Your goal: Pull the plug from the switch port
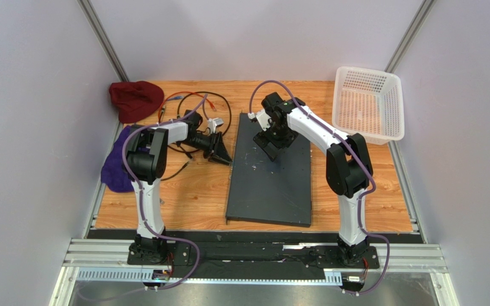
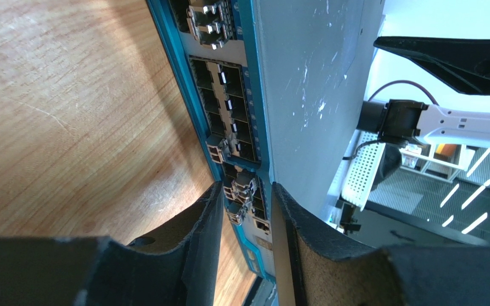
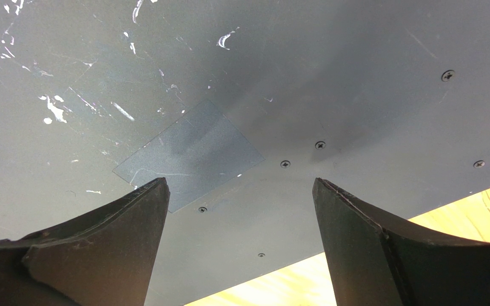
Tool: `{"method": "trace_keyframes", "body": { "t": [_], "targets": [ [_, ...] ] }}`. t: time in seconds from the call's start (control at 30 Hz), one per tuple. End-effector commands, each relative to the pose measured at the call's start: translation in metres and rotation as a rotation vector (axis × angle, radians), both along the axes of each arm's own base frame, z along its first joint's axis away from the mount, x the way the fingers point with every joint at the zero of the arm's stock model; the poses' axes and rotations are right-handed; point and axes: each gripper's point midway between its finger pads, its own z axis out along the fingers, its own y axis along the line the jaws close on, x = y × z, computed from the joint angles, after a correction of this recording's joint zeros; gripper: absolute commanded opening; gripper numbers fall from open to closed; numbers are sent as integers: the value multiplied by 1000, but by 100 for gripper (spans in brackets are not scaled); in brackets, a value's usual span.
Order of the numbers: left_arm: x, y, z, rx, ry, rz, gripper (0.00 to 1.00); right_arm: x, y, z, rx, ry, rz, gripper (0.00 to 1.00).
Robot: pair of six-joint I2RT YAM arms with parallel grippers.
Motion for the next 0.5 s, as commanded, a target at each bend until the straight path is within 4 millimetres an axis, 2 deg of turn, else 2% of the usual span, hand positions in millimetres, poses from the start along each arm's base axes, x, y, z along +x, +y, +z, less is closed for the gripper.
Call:
{"method": "trace_keyframes", "body": {
  "t": [0.0,0.47],
  "targets": [
    [1,-3,4,-26,-28,-36,40,6,9,20,44,-50,0,88],
    [-1,-2,-4,2,-11,-47,38,9,10,21,46,-61,1,88]
  ]
}}
